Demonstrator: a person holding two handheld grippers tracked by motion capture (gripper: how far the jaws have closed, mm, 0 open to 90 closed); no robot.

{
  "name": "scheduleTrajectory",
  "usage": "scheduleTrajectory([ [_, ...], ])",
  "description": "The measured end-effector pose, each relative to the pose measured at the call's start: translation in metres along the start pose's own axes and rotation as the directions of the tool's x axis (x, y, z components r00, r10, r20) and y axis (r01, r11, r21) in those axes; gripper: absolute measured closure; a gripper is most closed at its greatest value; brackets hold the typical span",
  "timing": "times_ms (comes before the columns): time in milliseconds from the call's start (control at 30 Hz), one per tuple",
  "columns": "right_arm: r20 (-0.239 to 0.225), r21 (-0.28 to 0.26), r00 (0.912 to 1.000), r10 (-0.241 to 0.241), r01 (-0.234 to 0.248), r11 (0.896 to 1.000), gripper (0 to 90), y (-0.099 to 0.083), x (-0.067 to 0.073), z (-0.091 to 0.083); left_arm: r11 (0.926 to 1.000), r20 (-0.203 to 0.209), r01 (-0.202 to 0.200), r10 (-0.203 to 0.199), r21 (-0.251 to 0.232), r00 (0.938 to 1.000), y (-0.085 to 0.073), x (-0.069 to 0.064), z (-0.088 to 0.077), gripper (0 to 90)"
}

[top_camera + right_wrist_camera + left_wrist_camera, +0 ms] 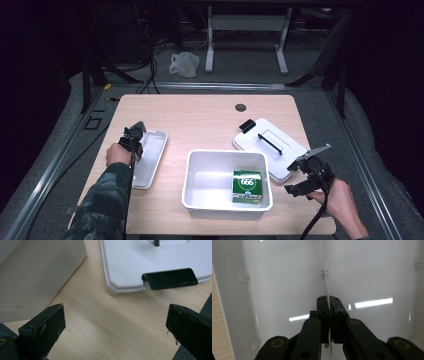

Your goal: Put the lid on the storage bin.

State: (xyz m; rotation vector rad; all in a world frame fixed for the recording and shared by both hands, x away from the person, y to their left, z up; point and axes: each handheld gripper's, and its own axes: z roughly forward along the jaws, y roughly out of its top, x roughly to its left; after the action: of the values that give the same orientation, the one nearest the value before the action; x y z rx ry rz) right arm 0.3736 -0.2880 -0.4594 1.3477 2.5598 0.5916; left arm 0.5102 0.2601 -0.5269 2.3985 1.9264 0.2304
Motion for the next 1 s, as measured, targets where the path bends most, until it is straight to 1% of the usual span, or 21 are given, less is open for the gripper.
scheduleTrajectory([
  [167,0.001,-0.003,1.0000,0.005,-0.005,1.000,2.0,-0.001,-0.003,0.000,1.0000,0.001,-0.008,0.008,0.000,1.0000,0.001,0.002,0.000,89.1],
  [300,0.004,-0.011,1.0000,0.000,0.000,1.000,2.2,-0.001,-0.002,-0.002,0.9996,0.012,-0.023,0.023,-0.014,0.9997,-0.002,0.007,-0.006,89.2],
  [333,0.003,-0.013,1.0000,-0.002,0.002,1.000,2.2,-0.001,-0.003,-0.002,0.9990,0.017,-0.040,0.041,-0.021,0.9990,-0.004,0.010,-0.011,89.1],
  [367,0.003,-0.013,1.0000,-0.002,0.002,1.000,2.2,-0.001,-0.003,-0.002,0.9990,0.017,-0.040,0.041,-0.021,0.9990,-0.004,0.010,-0.011,89.1],
  [400,0.004,-0.013,1.0000,-0.001,0.001,1.000,2.2,-0.001,-0.003,-0.002,0.9982,0.016,-0.049,0.050,-0.033,0.9986,-0.005,0.011,-0.014,89.1],
  [433,0.007,-0.010,1.0000,-0.001,0.001,1.000,2.2,-0.001,-0.003,-0.001,0.9963,0.016,-0.073,0.074,-0.044,0.9971,-0.007,0.013,-0.020,89.2],
  [467,0.007,-0.010,1.0000,-0.001,0.001,1.000,2.2,-0.001,-0.003,-0.001,0.9963,0.016,-0.073,0.074,-0.044,0.9971,-0.007,0.013,-0.020,89.2],
  [533,0.009,-0.008,1.0000,0.000,0.000,1.000,2.2,-0.001,-0.003,-0.001,0.9933,0.012,-0.101,0.102,-0.056,0.9947,-0.010,0.016,-0.028,89.2],
  [567,0.008,-0.003,1.0000,0.003,-0.003,1.000,2.2,-0.001,-0.004,0.000,0.9894,0.011,-0.126,0.127,-0.072,0.9918,-0.013,0.019,-0.035,89.2],
  [600,0.008,-0.003,1.0000,0.003,-0.003,1.000,2.2,-0.001,-0.004,0.000,0.9894,0.011,-0.126,0.127,-0.072,0.9918,-0.013,0.019,-0.035,89.2],
  [633,0.011,0.001,0.9999,0.002,-0.002,1.000,2.2,-0.001,-0.005,0.001,0.9840,0.003,-0.155,0.156,-0.088,0.9878,-0.016,0.022,-0.042,89.2],
  [667,0.011,0.001,0.9999,0.002,-0.002,1.000,2.2,-0.001,-0.005,0.001,0.9840,0.003,-0.155,0.156,-0.088,0.9878,-0.016,0.022,-0.042,89.2],
  [700,0.014,0.001,0.9999,0.001,-0.001,1.000,2.2,-0.001,-0.005,0.001,0.9822,0.006,-0.164,0.165,-0.092,0.9863,-0.018,0.023,-0.046,89.2],
  [767,0.013,0.004,0.9999,0.001,-0.001,1.000,2.2,-0.002,-0.005,0.002,0.9747,0.005,-0.196,0.198,-0.107,0.9802,-0.021,0.025,-0.053,89.2],
  [800,0.012,0.004,0.9999,-0.001,0.001,1.000,2.3,-0.001,-0.005,0.002,0.9733,0.011,-0.201,0.203,-0.111,0.9790,-0.023,0.027,-0.056,89.2],
  [833,0.008,0.007,1.0000,-0.003,0.003,1.000,2.3,-0.001,-0.005,0.002,0.9652,0.025,-0.226,0.231,-0.131,0.9725,-0.025,0.029,-0.064,89.2],
  [867,0.008,0.007,1.0000,-0.003,0.003,1.000,2.3,-0.001,-0.005,0.002,0.9652,0.025,-0.226,0.231,-0.131,0.9725,-0.025,0.029,-0.064,89.2],
  [900,0.011,0.008,0.9999,-0.001,0.001,1.000,2.3,-0.001,-0.005,0.002,0.9637,0.028,-0.228,0.234,-0.139,0.9718,-0.027,0.029,-0.068,89.2],
  [933,0.012,0.005,0.9999,0.000,0.000,1.000,2.3,-0.001,-0.005,0.002,0.9567,0.031,-0.248,0.256,-0.152,0.9663,-0.027,0.030,-0.072,89.2],
  [967,0.012,0.006,0.9999,0.000,0.000,1.000,2.3,-0.001,-0.006,0.002,0.9497,0.032,-0.267,0.276,-0.164,0.9607,-0.029,0.030,-0.081,89.2],
  [1000,0.012,0.006,0.9999,0.000,0.000,1.000,2.3,-0.001,-0.006,0.002,0.9497,0.032,-0.267,0.276,-0.164,0.9607,-0.029,0.030,-0.081,89.2],
])
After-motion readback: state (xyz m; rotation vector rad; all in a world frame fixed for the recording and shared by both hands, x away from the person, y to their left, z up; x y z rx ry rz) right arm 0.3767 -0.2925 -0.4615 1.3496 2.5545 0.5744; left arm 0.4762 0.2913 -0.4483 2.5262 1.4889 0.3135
